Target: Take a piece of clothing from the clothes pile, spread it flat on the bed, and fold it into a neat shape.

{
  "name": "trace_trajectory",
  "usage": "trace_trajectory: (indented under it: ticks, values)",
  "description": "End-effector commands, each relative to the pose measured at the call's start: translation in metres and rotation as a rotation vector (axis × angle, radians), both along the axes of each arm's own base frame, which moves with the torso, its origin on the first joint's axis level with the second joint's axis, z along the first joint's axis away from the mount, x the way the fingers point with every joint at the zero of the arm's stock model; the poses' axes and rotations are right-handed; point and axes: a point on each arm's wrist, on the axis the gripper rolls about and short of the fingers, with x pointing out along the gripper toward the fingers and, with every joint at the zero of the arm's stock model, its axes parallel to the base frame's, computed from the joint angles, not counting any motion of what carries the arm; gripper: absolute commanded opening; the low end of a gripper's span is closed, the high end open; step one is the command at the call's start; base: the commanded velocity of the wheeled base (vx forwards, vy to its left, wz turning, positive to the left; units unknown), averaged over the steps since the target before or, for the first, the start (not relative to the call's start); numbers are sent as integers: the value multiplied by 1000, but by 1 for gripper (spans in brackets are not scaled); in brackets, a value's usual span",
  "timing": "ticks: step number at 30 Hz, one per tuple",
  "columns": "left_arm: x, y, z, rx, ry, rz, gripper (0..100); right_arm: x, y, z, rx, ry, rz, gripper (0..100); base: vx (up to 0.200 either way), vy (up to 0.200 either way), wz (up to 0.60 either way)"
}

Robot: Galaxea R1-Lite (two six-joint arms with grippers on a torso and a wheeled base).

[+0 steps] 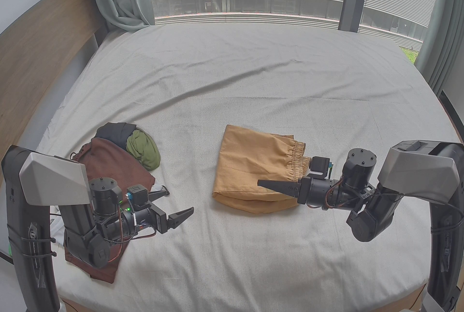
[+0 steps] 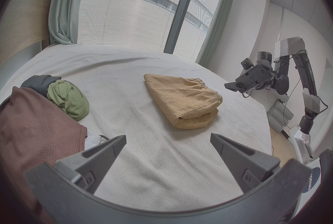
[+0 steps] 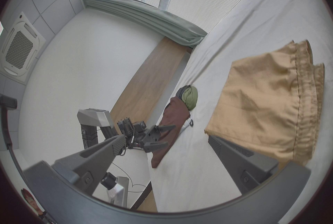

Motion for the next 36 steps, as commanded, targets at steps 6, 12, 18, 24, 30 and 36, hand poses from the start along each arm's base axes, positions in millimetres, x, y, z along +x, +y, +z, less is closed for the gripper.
trace_trajectory:
  ticks: [6,12,18,24,30,36]
  values:
    - [0,0,-1,0,2,-2,100,32,-26,-37,-14,55,-92,100,0,0,0]
    - [0,-1,-3,1,7,-5,100,39,-42,-57,-24,88,-133,100,0,0,0]
    - [0,-1,-3,1,7,-4,100,41,-49,-79,-39,132,-159,100,0,0,0]
    - [0,-1,-3,1,8,-5,100,41,-52,-87,-44,147,-165,100,0,0,0]
    - [-1,-2,-2,1,7,-5,100,39,-50,-84,-43,141,-160,100,0,0,0]
    - [-6,-1,12,-5,-22,-5,100,27,-50,-55,-56,73,-187,100,0,0,0]
